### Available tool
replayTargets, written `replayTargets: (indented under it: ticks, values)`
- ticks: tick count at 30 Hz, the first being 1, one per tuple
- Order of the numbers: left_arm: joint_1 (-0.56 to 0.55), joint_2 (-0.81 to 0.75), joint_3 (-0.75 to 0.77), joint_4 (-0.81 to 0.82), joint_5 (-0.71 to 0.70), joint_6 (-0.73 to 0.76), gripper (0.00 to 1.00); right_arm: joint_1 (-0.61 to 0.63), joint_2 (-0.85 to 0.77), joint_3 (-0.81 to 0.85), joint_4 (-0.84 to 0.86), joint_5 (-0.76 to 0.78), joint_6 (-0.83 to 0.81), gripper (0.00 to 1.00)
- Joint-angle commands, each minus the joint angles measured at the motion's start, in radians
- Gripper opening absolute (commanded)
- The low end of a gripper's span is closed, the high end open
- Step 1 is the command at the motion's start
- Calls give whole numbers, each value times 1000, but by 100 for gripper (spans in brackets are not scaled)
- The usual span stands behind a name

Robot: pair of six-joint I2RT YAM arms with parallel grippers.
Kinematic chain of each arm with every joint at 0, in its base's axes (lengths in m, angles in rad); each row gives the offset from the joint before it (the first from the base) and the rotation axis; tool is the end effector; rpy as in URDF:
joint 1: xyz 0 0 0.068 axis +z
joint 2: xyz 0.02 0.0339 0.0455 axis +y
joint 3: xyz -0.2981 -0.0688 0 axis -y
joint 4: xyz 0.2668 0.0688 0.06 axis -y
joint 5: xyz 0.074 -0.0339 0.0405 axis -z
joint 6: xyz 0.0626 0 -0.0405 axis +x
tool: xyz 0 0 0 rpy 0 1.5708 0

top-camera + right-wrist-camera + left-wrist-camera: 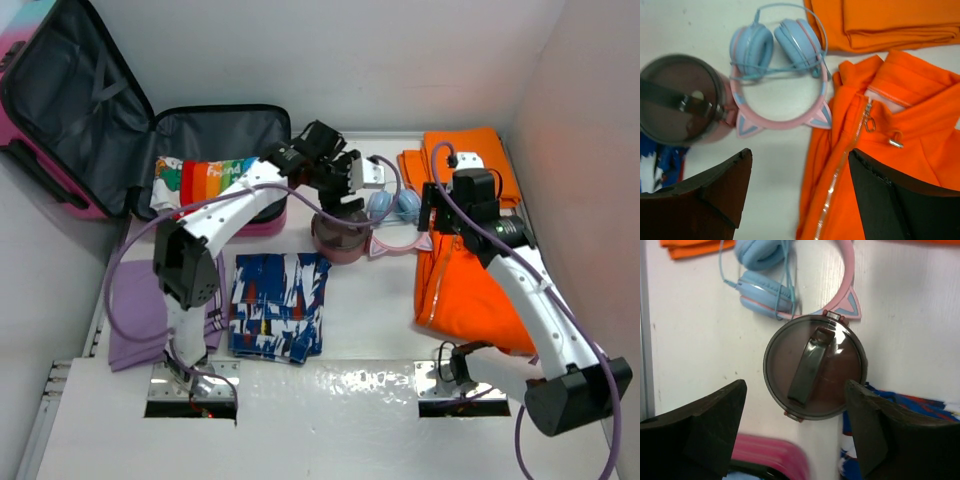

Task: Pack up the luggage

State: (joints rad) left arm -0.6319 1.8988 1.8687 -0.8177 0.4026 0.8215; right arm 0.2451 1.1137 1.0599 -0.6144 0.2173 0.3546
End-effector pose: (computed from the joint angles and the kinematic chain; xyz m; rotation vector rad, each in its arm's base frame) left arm 0.3660 -0.2983 0.3490 1.7038 1.6425 -0.3949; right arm 0.2595 0.0510 0.3428 0.2385 2.2091 0.0864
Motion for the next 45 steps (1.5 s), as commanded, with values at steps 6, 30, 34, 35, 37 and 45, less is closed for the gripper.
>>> replayTargets:
  ticks: [6, 30, 34, 35, 37, 45]
  values:
    - [2, 212, 175, -160, 90, 260, 79, -17, -81, -84, -84, -13, -75, 77]
    - [-3, 241, 176, -46, -18, 90, 0, -17, -190, -118, -77, 44, -39, 77]
    - [29, 194, 230, 6, -5, -23, 0, -17, -201, -124, -68, 47, -25, 77]
    - [38, 191, 254, 12, 2, -45, 0, -17, -201, -124, -68, 47, -25, 77]
    - [58, 180, 277, 3, 27, -84, 0, -17, -201, -124, -68, 48, -20, 77]
    - [110, 111, 302, -18, 143, -172, 0, -17, -195, -132, -53, 65, 20, 77]
